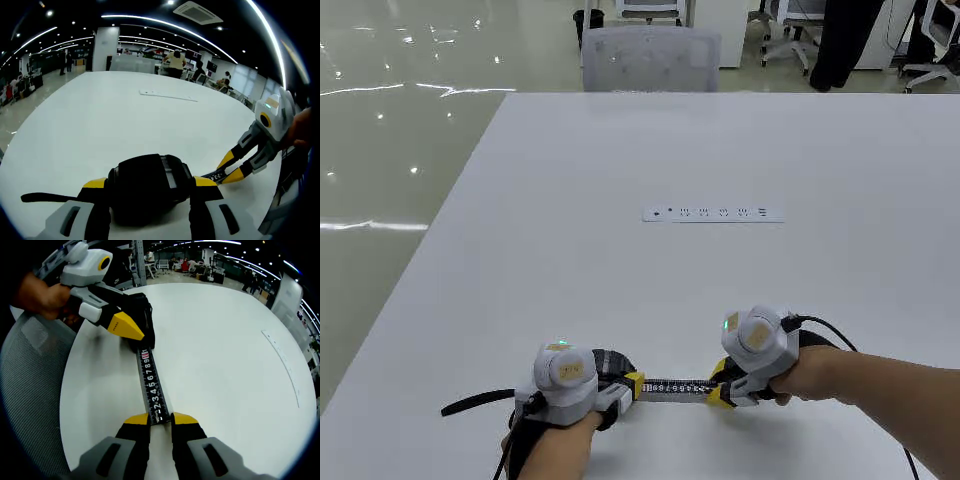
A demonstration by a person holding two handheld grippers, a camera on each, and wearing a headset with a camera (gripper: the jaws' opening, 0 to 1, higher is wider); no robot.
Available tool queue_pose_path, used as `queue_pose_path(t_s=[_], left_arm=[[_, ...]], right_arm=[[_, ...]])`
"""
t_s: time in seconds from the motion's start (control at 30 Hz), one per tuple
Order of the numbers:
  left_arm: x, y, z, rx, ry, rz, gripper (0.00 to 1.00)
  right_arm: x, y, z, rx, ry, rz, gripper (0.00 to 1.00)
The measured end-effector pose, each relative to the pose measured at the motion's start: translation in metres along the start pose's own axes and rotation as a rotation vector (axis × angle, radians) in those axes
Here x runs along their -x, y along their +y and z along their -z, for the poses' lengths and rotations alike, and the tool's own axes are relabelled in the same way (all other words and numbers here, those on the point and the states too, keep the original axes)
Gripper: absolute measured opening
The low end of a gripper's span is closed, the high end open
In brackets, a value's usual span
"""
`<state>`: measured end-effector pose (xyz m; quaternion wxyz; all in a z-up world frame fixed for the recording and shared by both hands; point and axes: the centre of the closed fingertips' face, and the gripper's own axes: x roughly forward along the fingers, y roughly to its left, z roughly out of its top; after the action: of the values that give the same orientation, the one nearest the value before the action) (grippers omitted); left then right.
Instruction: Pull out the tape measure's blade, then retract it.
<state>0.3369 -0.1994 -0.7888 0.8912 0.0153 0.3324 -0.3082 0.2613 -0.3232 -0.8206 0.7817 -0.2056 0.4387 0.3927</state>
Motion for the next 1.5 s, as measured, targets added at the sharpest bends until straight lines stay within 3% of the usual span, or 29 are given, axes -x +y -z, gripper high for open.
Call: queue_pose_path(t_s=[1.5], left_arm=[[0.0, 0.001, 0.0, 0.006, 0.007, 0.006, 0.6]], right_arm=[[-0.016, 0.009, -0.025, 0.015, -0.034, 0.003, 0.15]])
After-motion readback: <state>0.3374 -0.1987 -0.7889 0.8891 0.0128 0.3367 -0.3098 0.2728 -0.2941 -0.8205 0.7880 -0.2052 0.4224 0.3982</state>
